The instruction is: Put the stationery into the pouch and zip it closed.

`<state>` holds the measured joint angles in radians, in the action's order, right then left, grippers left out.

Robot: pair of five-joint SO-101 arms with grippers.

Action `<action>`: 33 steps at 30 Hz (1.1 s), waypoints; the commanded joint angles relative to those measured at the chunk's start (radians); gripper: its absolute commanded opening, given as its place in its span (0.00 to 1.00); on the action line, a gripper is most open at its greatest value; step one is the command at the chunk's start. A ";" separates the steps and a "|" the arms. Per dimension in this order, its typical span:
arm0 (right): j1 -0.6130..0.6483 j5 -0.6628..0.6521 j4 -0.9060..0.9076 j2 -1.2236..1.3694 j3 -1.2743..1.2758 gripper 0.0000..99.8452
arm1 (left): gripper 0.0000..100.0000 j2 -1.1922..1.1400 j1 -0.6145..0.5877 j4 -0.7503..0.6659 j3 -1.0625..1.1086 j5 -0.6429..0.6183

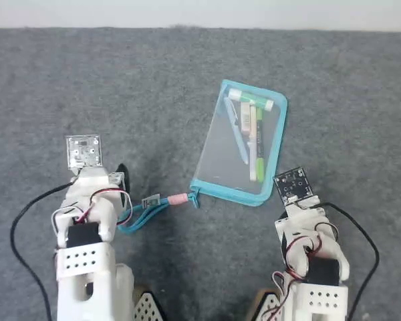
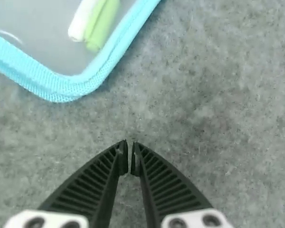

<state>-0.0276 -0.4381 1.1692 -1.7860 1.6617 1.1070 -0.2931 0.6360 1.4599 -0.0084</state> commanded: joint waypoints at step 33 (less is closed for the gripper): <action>-0.010 -0.014 0.136 -0.005 0.023 0.01 | 0.16 0.298 0.040 0.029 0.131 0.095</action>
<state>-0.0276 -0.4381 1.2965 -1.7860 1.6617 1.2467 -0.2578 0.5378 1.6241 0.0760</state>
